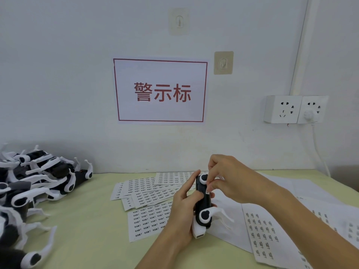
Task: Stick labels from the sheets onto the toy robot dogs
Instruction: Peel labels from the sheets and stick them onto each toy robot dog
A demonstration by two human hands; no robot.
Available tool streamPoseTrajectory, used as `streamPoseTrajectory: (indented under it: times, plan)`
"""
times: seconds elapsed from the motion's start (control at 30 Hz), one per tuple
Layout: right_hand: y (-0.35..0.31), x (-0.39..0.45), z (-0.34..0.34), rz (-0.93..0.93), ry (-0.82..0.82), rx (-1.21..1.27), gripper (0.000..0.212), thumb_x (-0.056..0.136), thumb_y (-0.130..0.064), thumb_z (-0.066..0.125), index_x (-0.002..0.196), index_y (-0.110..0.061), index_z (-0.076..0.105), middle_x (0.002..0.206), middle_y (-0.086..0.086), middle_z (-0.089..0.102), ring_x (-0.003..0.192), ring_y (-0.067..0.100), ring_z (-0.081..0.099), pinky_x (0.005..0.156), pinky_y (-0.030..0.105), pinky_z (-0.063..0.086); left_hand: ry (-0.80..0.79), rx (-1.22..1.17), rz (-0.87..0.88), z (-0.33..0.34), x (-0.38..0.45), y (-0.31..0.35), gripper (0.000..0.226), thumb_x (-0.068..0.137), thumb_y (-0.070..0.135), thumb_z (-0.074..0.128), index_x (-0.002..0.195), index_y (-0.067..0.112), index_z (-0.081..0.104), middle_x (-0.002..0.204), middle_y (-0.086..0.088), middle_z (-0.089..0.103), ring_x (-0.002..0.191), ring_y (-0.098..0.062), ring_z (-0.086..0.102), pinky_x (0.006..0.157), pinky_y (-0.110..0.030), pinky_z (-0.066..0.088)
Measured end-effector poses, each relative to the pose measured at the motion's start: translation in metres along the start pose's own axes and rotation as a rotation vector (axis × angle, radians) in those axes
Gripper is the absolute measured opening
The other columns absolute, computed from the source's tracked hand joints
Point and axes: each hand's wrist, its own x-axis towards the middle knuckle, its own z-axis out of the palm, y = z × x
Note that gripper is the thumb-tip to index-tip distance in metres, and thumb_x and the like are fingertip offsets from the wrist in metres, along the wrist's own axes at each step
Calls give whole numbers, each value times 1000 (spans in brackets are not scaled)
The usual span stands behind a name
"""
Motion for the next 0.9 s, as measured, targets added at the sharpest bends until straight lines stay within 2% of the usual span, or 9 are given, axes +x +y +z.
streamPoseTrajectory:
  times: [0.27, 0.37, 0.47, 0.67, 0.9]
  plan:
    - [-2, -1, -1, -3, 7, -6, 10, 90, -27, 70, 81, -29, 74, 88, -16, 42, 83, 1, 46, 74, 24, 42, -5, 3, 13, -3, 2, -3, 58, 73, 5, 63, 123, 33, 69, 96, -19, 72, 91, -30, 67, 80, -44, 55]
    - [-3, -2, -1, -9, 13, -21, 10, 91, -27, 69, 83, -28, 75, 88, -15, 42, 83, 0, 45, 74, 25, 42, -5, 22, 23, -3, 1, -3, 60, 72, 7, 73, 125, 36, 68, 96, -19, 72, 88, -31, 68, 81, -43, 54]
    - [-3, -2, -1, -15, 15, -28, 12, 92, -25, 67, 83, -28, 75, 88, -15, 42, 83, -3, 44, 72, 22, 38, 8, 48, 31, -2, 1, -3, 66, 62, 16, 83, 121, 41, 68, 95, -20, 72, 86, -31, 70, 85, -44, 55]
    - [-2, -1, 0, -31, 21, -34, 13, 92, -26, 67, 83, -29, 76, 88, -16, 42, 85, -4, 43, 74, 23, 40, 29, 62, 39, 0, 2, -4, 65, 58, 20, 85, 118, 43, 69, 90, -14, 74, 87, -27, 72, 79, -38, 56]
    - [-6, -3, 0, -40, 35, -36, 14, 91, -27, 67, 79, -31, 74, 88, -17, 41, 88, -4, 43, 75, 23, 42, 19, 66, 46, 2, 0, -2, 65, 54, 19, 83, 114, 42, 71, 88, -11, 72, 81, -25, 71, 76, -37, 57]
